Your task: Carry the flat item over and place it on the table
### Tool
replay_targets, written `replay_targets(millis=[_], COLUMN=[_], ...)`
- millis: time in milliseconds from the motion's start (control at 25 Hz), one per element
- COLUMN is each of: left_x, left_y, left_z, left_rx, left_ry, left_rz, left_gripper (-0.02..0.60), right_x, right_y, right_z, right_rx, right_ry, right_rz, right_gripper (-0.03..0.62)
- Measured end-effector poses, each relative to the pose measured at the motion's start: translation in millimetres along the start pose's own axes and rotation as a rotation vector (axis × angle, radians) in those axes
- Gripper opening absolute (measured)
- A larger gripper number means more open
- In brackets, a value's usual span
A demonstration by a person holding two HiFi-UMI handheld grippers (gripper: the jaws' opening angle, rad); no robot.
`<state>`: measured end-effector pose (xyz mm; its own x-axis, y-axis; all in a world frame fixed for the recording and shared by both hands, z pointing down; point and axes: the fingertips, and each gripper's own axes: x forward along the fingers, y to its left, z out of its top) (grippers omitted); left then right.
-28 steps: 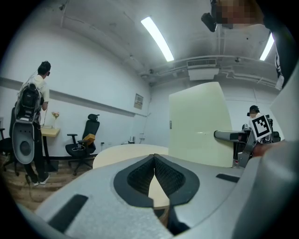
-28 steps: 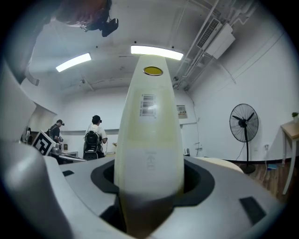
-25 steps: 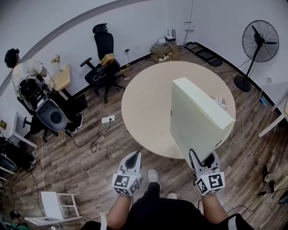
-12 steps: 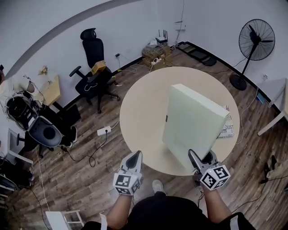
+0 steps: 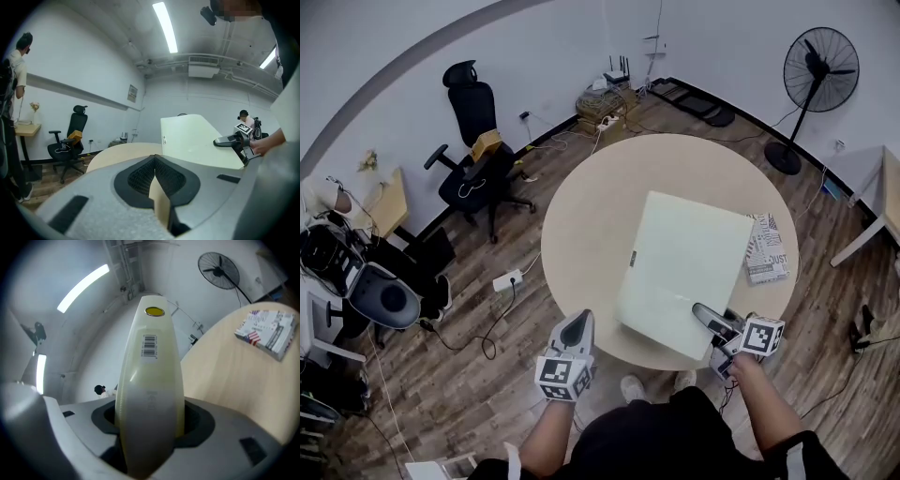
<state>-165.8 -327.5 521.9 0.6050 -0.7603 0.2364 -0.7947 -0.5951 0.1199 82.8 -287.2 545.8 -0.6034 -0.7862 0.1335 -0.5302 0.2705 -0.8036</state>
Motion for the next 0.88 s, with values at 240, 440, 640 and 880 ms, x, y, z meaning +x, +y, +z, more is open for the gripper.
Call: replay_targets(millis=[240, 440, 640, 880], left_x=[21, 33, 42, 41], left_y=[-10, -16, -17, -1], left_z=[5, 3, -5, -16], left_rx=[-0.007, -0.011, -0.029, -0.041], left_ry=[0.011, 0.029, 0.049, 0.078], left_rz=[-0.004, 0.024, 0.062, 0.115], left_gripper=[0.002, 0.002, 0.002, 0.002], right_x=[18, 27, 35, 62], right_y=[-25, -71, -109, -136], right_z=[3, -7, -19, -42], right_rx=[0.178, 0.252, 0.355, 0.423], right_ry=[0.122, 0.249, 0.353, 0.446], right_rz=[0.147, 0.138, 0.089, 0.054], right_gripper=[0.270, 0.272, 0.272, 0.275])
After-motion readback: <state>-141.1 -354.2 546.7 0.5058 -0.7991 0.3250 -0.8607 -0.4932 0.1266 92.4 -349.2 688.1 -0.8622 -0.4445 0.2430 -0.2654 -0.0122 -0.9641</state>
